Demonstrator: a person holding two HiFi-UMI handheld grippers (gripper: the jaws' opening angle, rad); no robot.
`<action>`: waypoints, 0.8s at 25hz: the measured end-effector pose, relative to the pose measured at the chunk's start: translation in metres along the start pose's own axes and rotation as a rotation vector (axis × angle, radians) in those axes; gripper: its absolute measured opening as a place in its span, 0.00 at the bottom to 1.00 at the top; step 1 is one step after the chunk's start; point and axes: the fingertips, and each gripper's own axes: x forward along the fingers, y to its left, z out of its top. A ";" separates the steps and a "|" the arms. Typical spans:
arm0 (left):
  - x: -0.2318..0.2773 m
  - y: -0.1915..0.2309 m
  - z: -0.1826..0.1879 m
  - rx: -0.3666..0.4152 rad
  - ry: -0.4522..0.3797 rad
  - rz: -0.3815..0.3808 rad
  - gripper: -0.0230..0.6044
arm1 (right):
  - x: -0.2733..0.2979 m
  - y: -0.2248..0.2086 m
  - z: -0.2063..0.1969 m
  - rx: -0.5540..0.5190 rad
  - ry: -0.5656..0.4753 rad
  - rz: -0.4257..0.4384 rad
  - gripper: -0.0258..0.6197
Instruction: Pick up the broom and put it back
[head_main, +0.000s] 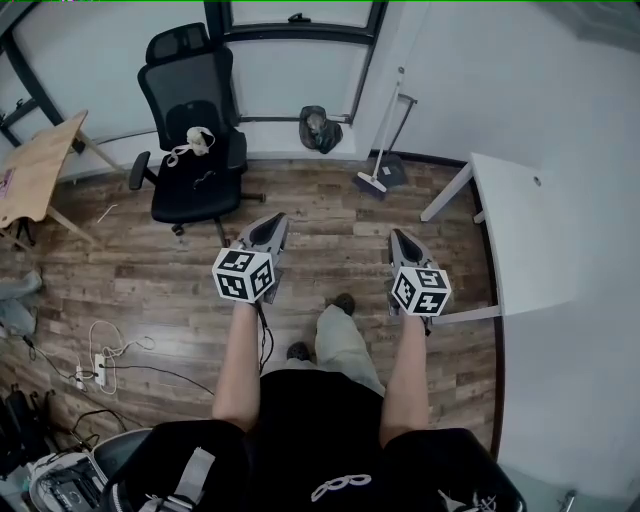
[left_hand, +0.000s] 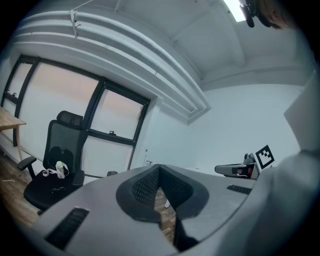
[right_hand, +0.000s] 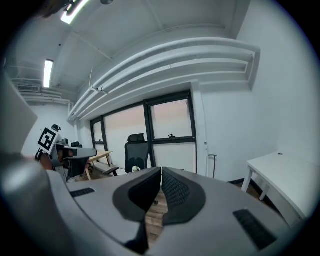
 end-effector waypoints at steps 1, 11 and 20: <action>0.003 0.003 0.002 0.003 0.001 0.000 0.07 | 0.004 -0.001 0.002 0.002 -0.003 -0.001 0.08; 0.050 0.046 0.024 0.016 0.009 0.005 0.07 | 0.072 -0.008 0.020 -0.017 -0.016 0.021 0.08; 0.127 0.078 0.039 0.033 0.031 0.008 0.07 | 0.138 -0.060 0.033 -0.004 -0.021 -0.025 0.08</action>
